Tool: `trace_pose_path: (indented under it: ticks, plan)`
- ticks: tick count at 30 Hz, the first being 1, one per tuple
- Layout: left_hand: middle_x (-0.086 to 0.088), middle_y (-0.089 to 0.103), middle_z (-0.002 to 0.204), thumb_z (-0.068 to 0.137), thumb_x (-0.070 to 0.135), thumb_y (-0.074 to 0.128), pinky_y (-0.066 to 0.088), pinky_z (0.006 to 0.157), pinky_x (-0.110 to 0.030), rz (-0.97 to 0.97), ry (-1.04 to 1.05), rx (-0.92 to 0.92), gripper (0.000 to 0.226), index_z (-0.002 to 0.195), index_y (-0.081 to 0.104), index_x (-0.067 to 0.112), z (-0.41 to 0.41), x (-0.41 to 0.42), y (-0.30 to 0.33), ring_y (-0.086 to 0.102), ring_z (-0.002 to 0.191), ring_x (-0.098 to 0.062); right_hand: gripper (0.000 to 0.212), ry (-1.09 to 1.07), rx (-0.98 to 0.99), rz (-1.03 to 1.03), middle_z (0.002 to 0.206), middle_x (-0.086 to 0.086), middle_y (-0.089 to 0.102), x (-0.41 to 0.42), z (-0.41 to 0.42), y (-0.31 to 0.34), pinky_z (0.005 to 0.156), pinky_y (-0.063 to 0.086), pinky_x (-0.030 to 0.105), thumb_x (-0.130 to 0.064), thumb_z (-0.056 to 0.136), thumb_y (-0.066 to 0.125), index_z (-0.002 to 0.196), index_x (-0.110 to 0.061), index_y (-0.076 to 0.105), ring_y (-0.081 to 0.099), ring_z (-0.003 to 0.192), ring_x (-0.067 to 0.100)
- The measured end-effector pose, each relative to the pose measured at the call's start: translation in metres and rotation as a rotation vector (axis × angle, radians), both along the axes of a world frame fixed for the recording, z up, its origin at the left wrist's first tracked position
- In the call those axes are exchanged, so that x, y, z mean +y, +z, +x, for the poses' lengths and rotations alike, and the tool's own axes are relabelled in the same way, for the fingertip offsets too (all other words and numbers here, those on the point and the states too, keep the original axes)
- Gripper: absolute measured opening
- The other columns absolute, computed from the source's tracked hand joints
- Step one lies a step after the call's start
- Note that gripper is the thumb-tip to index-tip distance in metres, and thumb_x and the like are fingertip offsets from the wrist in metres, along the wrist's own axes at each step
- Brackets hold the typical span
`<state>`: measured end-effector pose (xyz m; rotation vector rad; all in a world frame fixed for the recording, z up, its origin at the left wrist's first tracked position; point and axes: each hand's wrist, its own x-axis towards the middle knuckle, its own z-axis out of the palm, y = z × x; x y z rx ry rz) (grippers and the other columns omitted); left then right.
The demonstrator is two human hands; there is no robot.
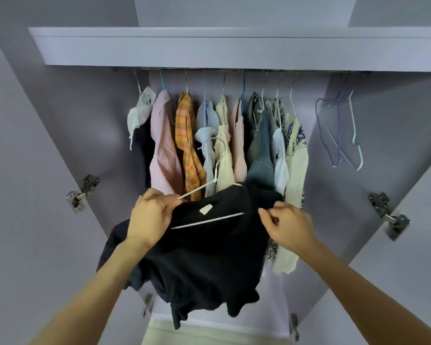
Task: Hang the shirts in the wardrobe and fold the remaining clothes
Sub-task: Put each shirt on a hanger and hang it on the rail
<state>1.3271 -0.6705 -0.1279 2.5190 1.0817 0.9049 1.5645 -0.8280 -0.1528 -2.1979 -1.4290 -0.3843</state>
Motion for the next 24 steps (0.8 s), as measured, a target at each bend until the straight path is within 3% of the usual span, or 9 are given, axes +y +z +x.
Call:
trace_pose_path:
  ticks: [2,4,6,8,10,13,15,17,24]
  plan:
    - [0.004,0.059,0.067,0.086,0.010,0.064,0.046,0.080,-0.037,0.042,-0.065,-0.047,0.015,0.097,0.074,0.013,-0.004,0.008,0.004,0.055,0.091,-0.023,0.027,-0.025,-0.058,0.159,0.067,-0.001,0.055,-0.006,0.007,0.002,0.049,0.041,0.024,-0.023,0.086,0.050,0.067,-0.013,0.066,0.055,0.059,0.022]
    - [0.007,0.063,0.068,0.083,0.003,0.066,0.042,0.080,-0.032,0.075,-0.137,-0.087,0.013,0.091,0.075,0.010,-0.008,0.014,0.008,0.054,0.087,-0.022,0.031,-0.061,-0.058,0.101,0.098,0.012,0.063,-0.006,0.019,0.006,0.071,0.048,0.040,-0.012,0.083,0.054,0.110,-0.007,0.067,0.061,0.087,0.032]
    - [0.009,0.064,0.081,0.082,0.003,0.067,0.039,0.083,-0.026,0.090,-0.192,-0.127,0.012,0.087,0.076,0.009,-0.009,0.019,0.012,0.052,0.088,-0.018,0.048,0.004,-0.047,-0.039,0.125,0.010,0.055,-0.004,0.029,0.010,0.092,0.038,0.045,-0.013,0.086,0.055,0.134,-0.009,0.050,0.052,0.114,0.031]
    - [0.009,0.062,0.090,0.082,0.004,0.066,0.038,0.085,-0.027,0.107,-0.254,-0.139,0.012,0.087,0.076,0.010,-0.006,0.021,0.015,0.050,0.090,-0.014,0.052,0.093,-0.077,-0.125,0.132,0.007,0.050,-0.003,0.033,0.016,0.103,0.029,0.044,-0.019,0.090,0.054,0.140,-0.012,0.041,0.045,0.124,0.026]
    - [0.006,0.062,0.093,0.082,0.004,0.066,0.039,0.085,-0.026,0.119,-0.325,-0.127,0.013,0.088,0.076,0.010,0.000,0.023,0.012,0.049,0.090,-0.010,0.043,0.128,-0.015,-0.163,0.122,0.006,0.055,-0.007,0.037,0.019,0.097,0.032,0.036,-0.022,0.094,0.052,0.136,-0.014,0.046,0.050,0.116,0.024]
    - [0.003,0.062,0.097,0.084,0.006,0.065,0.038,0.088,-0.024,0.044,-0.370,-0.079,0.012,0.088,0.076,0.010,0.020,0.025,0.001,0.051,0.093,-0.012,0.018,0.126,0.109,-0.272,0.094,0.001,0.063,-0.033,0.041,0.021,0.072,0.042,0.028,-0.026,0.094,0.049,0.104,-0.017,0.063,0.059,0.088,0.022]
    - [0.002,0.062,0.099,0.085,0.005,0.064,0.035,0.090,-0.020,-0.033,-0.416,-0.037,0.013,0.089,0.076,0.010,0.044,0.021,-0.009,0.054,0.096,-0.016,0.018,0.071,0.170,-0.408,0.071,-0.007,0.054,-0.060,0.041,0.019,0.061,0.039,0.025,-0.029,0.091,0.048,0.074,-0.027,0.052,0.054,0.072,0.018]
    - [-0.001,0.065,0.096,0.086,0.004,0.064,0.037,0.089,-0.020,-0.041,-0.486,0.008,0.013,0.088,0.075,0.008,0.072,0.015,-0.019,0.057,0.094,-0.017,0.030,-0.008,0.196,-0.450,0.059,-0.007,0.042,-0.083,0.039,0.018,0.054,0.031,0.024,-0.028,0.086,0.049,0.060,-0.026,0.035,0.046,0.062,0.016]
    - [-0.007,0.070,0.100,0.088,0.015,0.063,0.047,0.082,-0.039,0.071,-0.652,0.154,0.013,0.089,0.075,0.010,0.190,-0.038,-0.037,0.059,0.095,-0.031,0.022,-0.242,0.342,-0.478,0.060,-0.006,0.045,-0.172,0.044,0.048,0.055,0.037,0.032,-0.022,0.084,0.046,0.064,-0.024,0.037,0.046,0.061,0.018]
